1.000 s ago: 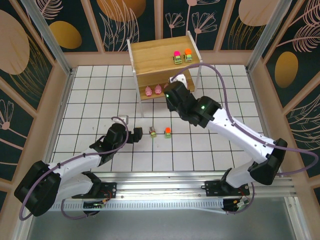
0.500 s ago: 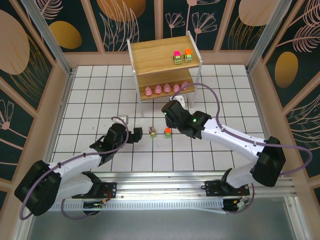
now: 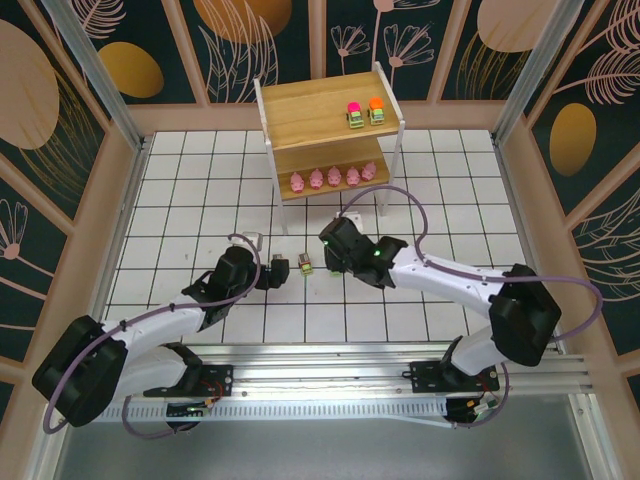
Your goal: Place and organize the plastic toys onto the shelf
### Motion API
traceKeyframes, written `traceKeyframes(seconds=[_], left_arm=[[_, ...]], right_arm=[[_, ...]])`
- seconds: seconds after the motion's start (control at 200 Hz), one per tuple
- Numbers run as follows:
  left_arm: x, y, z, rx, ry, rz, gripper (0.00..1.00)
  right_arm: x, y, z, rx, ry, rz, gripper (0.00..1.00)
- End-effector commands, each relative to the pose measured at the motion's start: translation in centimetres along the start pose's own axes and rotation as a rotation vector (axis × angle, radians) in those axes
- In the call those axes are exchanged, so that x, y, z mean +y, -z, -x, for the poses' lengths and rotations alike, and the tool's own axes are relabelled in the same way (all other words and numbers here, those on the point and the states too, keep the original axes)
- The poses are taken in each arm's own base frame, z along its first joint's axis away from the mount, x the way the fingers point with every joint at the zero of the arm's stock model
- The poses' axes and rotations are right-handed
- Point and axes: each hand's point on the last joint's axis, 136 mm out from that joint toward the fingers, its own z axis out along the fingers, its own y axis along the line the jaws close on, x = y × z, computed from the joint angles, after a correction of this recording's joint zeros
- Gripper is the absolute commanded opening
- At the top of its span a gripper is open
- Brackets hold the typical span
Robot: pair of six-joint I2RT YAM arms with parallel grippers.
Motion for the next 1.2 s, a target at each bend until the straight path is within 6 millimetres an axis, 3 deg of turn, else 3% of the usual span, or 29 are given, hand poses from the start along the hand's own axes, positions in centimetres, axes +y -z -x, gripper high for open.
traceKeyframes(seconds=[0.0, 0.265, 0.571, 1.196], left_arm=[[-0.8, -0.1, 0.8, -0.02, -0.016, -0.037, 0.99], [-0.7, 0.2, 1.1, -0.041, -0.023, -0.029, 0.99], [-2.2, -0.1, 0.7, -0.037, -0.124, 0.012, 0.99], [-3.7, 0.0, 0.4, -0.046, -0.201, 0.019, 0.99]], right_arm=[[0.7, -1.3, -0.8, 0.01, -0.026, 0.021, 0.49], [0.4, -3.6, -2.3, 0.051, -0.024, 0.003, 0.49], [-0.3, -5.4, -3.3, 0.083, -0.029, -0.015, 0.49], [-0.7, -7.6, -5.0, 0.128, -0.026, -0.035, 0.49]])
